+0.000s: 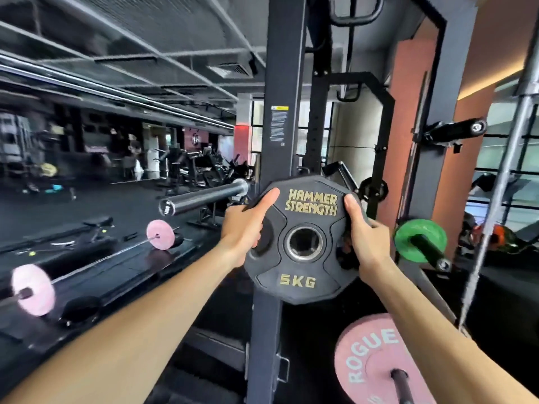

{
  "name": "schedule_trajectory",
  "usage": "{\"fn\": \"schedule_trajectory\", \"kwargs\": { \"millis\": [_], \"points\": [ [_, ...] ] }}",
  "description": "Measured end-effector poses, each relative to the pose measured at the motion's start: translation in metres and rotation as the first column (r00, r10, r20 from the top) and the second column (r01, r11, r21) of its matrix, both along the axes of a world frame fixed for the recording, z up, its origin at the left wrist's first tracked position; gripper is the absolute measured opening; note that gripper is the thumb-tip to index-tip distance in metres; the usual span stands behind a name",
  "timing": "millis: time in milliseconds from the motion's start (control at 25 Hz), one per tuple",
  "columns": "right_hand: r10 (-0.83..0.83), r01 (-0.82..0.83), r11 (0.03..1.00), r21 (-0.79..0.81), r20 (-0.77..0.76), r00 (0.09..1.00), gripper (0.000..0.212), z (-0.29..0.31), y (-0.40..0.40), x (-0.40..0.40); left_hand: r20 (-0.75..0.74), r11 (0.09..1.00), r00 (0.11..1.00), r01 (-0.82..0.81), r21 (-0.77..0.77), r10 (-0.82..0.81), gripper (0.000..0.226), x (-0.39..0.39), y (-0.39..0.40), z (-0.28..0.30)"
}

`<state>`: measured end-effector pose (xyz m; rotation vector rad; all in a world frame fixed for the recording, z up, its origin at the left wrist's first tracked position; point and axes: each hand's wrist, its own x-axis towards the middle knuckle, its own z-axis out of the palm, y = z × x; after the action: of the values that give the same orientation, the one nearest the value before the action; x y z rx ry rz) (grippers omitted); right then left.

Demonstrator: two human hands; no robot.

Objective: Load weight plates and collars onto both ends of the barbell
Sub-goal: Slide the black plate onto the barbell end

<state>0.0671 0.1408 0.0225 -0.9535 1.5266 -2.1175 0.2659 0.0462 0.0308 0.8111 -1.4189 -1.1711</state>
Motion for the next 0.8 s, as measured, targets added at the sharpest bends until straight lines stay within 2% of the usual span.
{"fn": "schedule_trajectory", "kwargs": {
  "millis": [40, 80, 160, 240, 320, 400, 520, 640, 800],
  "points": [
    [0.055, -0.055, 0.998, 0.002, 0.011, 0.998, 0.096, 0.0, -0.012, 0.019, 0.005, 0.999, 0.999, -0.047, -0.008, 0.047, 0.065, 0.024, -0.003, 0.002],
    [0.11, -0.11, 0.994, -0.001, 0.019, 0.994, 0.077, -0.001, -0.024, 0.036, 0.016, 0.995, 0.995, -0.097, -0.011, 0.097, 0.065, 0.046, -0.005, 0.003],
    [0.229, -0.229, 0.973, 0.015, 0.021, 0.973, 0.076, 0.0, -0.048, 0.075, 0.034, 0.976, 0.976, -0.216, -0.02, 0.217, 0.068, 0.09, -0.014, 0.006],
    [0.296, -0.297, 0.954, 0.033, 0.035, 0.955, 0.092, -0.002, -0.075, 0.107, 0.055, 0.955, 0.954, -0.294, -0.022, 0.295, 0.074, 0.125, -0.026, 0.005],
    [0.363, -0.365, 0.929, 0.059, 0.039, 0.931, 0.103, -0.004, -0.102, 0.134, 0.057, 0.938, 0.936, -0.346, -0.02, 0.347, 0.072, 0.155, -0.043, 0.002],
    [0.415, -0.418, 0.906, 0.07, 0.049, 0.908, 0.107, -0.003, -0.126, 0.154, 0.061, 0.924, 0.922, -0.383, -0.011, 0.383, 0.067, 0.176, -0.062, -0.002],
    [0.446, -0.451, 0.887, 0.097, 0.07, 0.892, 0.099, -0.002, -0.168, 0.177, 0.035, 0.912, 0.912, -0.41, 0.008, 0.41, 0.073, 0.201, -0.105, -0.008],
    [0.438, -0.446, 0.887, 0.118, 0.091, 0.894, 0.077, -0.001, -0.212, 0.192, 0.052, 0.903, 0.902, -0.43, 0.008, 0.429, 0.076, 0.217, -0.151, -0.008],
    [0.408, -0.415, 0.904, 0.104, 0.088, 0.909, 0.07, -0.003, -0.252, 0.201, 0.084, 0.899, 0.898, -0.436, 0.031, 0.432, 0.077, 0.223, -0.198, -0.009]
  ]
}}
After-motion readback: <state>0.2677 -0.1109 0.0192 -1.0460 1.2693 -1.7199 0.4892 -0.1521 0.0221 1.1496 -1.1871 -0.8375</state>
